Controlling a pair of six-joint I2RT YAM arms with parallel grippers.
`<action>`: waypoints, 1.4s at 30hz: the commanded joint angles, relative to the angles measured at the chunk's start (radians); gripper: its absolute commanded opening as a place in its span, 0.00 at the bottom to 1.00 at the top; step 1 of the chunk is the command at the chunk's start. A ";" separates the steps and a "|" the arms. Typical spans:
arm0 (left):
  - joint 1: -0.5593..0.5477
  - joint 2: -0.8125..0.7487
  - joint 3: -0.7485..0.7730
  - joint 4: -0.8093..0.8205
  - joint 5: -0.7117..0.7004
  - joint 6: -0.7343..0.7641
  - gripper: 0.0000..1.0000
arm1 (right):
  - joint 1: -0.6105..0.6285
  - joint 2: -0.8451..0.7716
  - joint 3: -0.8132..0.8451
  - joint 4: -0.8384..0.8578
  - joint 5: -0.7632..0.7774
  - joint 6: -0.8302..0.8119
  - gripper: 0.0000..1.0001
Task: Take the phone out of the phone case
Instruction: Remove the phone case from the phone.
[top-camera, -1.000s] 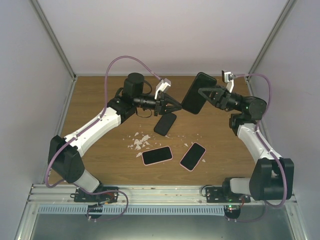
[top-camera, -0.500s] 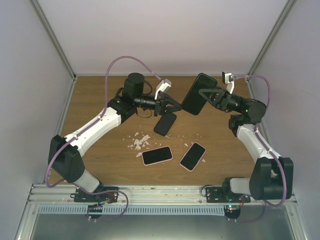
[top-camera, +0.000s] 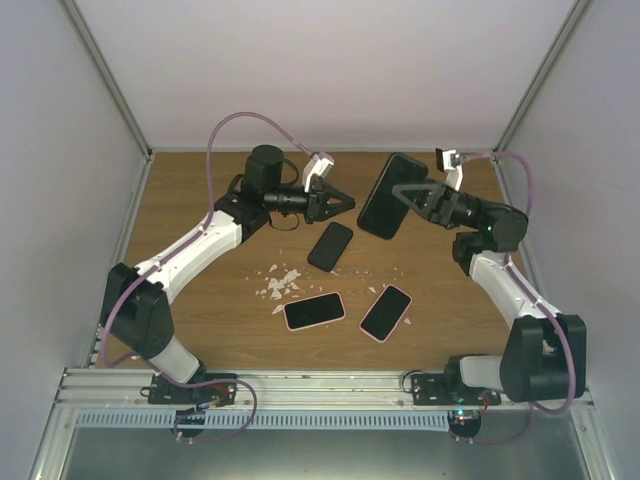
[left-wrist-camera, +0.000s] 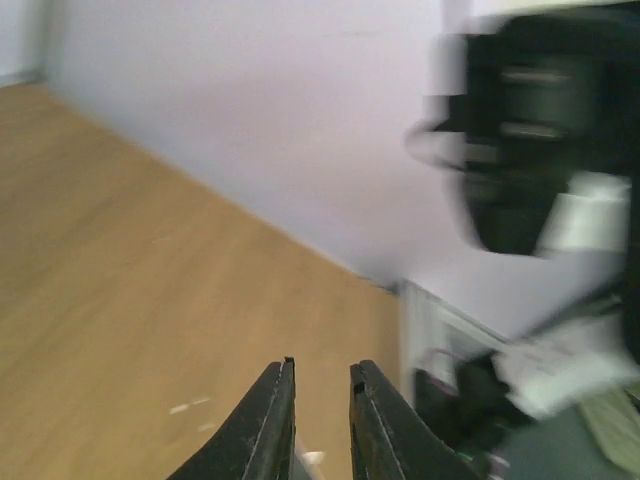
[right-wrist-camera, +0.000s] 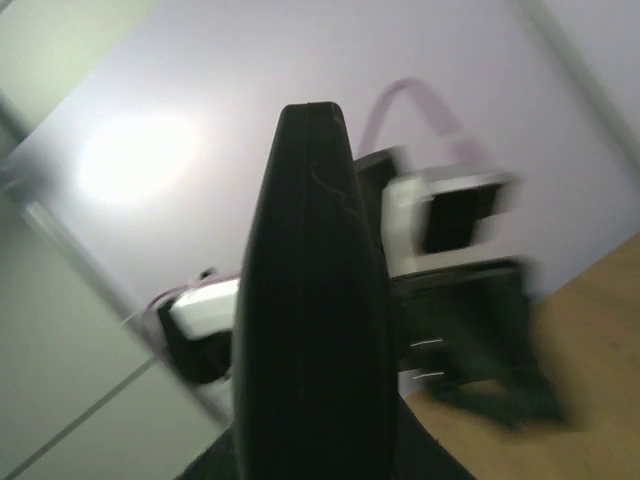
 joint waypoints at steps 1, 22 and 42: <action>0.057 0.075 -0.040 -0.045 -0.271 -0.009 0.19 | 0.067 -0.073 0.015 0.204 -0.043 0.140 0.01; 0.033 -0.170 -0.073 0.100 0.170 0.018 0.58 | 0.026 -0.057 0.036 0.023 -0.021 -0.029 0.00; -0.078 -0.119 -0.022 -0.018 0.039 0.102 0.45 | 0.028 -0.068 0.043 0.024 -0.026 -0.040 0.00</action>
